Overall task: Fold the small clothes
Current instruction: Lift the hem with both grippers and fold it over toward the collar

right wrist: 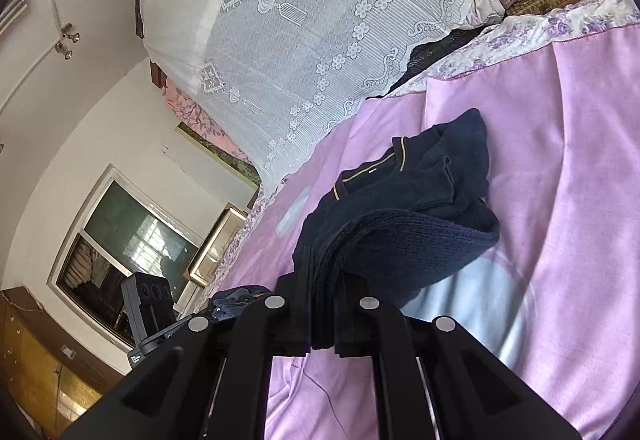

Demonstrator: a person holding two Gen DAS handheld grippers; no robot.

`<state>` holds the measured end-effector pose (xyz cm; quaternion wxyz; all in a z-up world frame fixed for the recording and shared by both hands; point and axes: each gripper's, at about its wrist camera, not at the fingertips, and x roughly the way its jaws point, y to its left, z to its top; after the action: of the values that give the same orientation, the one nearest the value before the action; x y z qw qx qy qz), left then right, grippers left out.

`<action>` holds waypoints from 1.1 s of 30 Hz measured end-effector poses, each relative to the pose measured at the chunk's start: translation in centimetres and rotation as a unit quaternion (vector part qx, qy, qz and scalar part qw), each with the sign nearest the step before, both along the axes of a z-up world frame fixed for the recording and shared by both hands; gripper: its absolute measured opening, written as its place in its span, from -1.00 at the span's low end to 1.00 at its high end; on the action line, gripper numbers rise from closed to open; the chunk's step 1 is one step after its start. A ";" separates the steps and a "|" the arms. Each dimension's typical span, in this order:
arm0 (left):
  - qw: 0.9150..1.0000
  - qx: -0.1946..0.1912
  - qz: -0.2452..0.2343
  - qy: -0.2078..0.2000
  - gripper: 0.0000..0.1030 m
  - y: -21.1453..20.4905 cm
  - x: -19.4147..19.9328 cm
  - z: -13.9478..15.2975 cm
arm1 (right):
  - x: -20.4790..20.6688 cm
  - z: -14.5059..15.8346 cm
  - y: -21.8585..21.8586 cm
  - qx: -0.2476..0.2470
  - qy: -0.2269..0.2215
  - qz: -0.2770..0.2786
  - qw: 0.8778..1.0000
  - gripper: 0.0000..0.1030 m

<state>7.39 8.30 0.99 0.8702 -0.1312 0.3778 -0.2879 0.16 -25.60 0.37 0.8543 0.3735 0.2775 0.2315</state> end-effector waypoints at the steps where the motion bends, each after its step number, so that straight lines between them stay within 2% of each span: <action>1: 1.000 -0.001 0.002 -0.001 -0.84 0.0 0.5 0.1 | 0.5 0.1 0.1 0.001 -0.002 -0.003 1.000 -0.86; 16: 0.999 0.011 0.043 -0.009 -0.84 -0.7 9.9 0.8 | 10.3 0.4 0.1 -0.004 -0.015 -0.042 0.999 -0.85; 28: 0.997 0.019 0.073 0.009 -0.84 -0.6 16.1 -2.1 | 17.9 -2.2 0.4 -0.013 0.018 -0.049 0.999 -0.86; 33: 0.996 0.039 0.078 0.013 -0.84 -1.2 17.9 -3.8 | 20.5 -3.9 0.4 -0.022 0.038 -0.050 0.998 -0.86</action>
<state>25.31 7.08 -2.81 0.8893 -0.1304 0.3887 -0.2026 20.68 -25.17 -3.52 0.8616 0.3768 0.2957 0.1678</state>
